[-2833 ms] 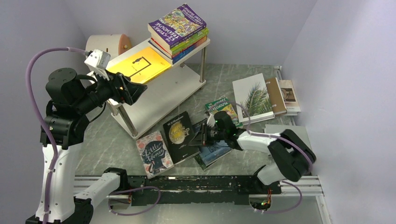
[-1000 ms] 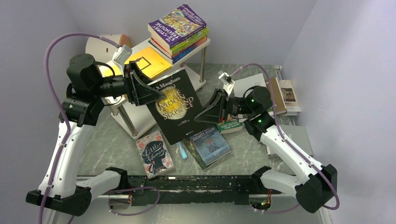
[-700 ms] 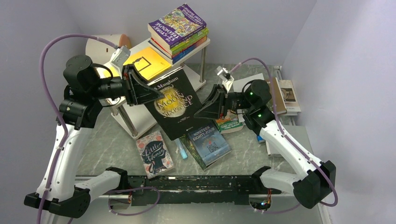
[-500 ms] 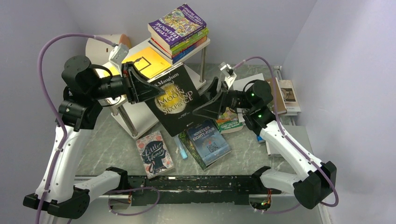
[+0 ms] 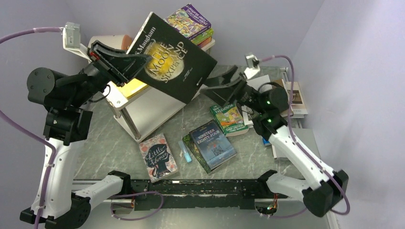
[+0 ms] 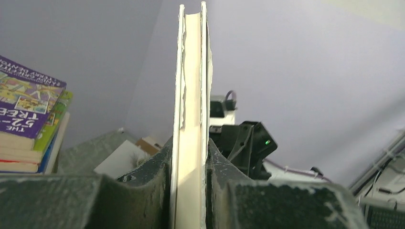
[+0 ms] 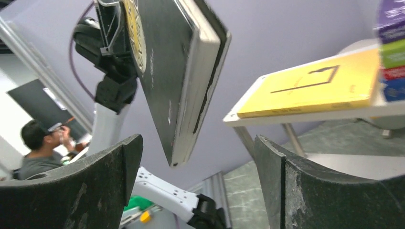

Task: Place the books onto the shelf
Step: Pick up the book from the center of the board, then place the book on the shelf, then adjust the book on the shelf.

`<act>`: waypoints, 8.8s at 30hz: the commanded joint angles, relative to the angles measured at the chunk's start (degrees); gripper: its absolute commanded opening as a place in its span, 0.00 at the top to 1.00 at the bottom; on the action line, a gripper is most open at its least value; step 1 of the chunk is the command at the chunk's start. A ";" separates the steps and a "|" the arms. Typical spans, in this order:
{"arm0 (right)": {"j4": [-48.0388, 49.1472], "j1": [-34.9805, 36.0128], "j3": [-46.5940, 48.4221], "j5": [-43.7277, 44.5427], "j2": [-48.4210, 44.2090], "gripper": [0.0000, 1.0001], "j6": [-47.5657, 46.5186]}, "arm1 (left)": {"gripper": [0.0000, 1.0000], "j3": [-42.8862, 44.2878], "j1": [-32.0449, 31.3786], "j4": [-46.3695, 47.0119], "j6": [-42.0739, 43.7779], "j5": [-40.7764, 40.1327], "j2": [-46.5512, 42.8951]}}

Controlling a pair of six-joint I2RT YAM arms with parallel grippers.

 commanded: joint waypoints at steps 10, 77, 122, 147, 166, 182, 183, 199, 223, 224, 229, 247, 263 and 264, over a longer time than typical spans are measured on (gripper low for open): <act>14.91 9.06 4.77 4.55 9.25 0.09 13.33 | 0.95 -4.32 -0.25 18.92 -18.03 -10.47 0.53; -7.05 -12.04 9.38 -5.25 6.55 0.38 9.40 | 0.95 0.73 0.01 -15.07 5.10 -20.94 -0.12; -7.26 -12.22 3.59 -3.26 4.53 0.37 11.17 | 0.33 -8.18 -0.05 -15.63 -4.18 -50.52 -5.25; -30.85 -1.73 14.78 15.09 9.97 0.32 -11.43 | 0.05 8.24 -0.03 -36.04 23.19 -64.93 9.27; -35.12 13.98 34.71 38.37 28.90 0.43 -22.38 | 0.03 8.08 18.13 -36.04 21.20 -49.37 14.23; -37.65 14.77 43.84 40.03 37.39 0.52 -23.38 | 0.17 -1.06 22.86 -31.41 17.71 -42.23 9.04; -37.63 14.78 43.95 39.79 37.55 0.52 -23.58 | 0.18 -1.14 23.02 -31.40 17.73 -42.02 9.12; -38.82 14.77 47.79 37.38 40.79 0.66 -25.58 | 0.51 -0.05 24.59 -31.84 19.99 -36.37 9.72; -39.38 14.71 46.63 36.62 39.07 0.64 -24.38 | 0.29 -1.02 25.82 -29.50 22.22 -37.02 12.71; -39.46 14.73 46.61 36.69 39.09 0.63 -24.48 | 0.29 -1.20 25.85 -28.82 22.25 -35.64 13.07; -39.95 14.68 47.31 36.89 39.65 0.63 -24.70 | 0.35 -2.62 25.94 -25.89 22.33 -29.74 14.30; -38.53 14.70 44.96 33.22 35.71 0.66 -22.20 | 0.54 -4.31 26.03 -25.72 21.10 -20.72 11.86; -40.97 14.68 46.42 37.51 38.06 0.60 -23.42 | 0.44 -2.94 26.04 -29.06 20.37 -28.46 11.15; -41.35 14.70 46.90 37.69 38.05 0.57 -23.49 | 0.40 -2.58 26.03 -29.58 20.41 -29.38 11.13</act>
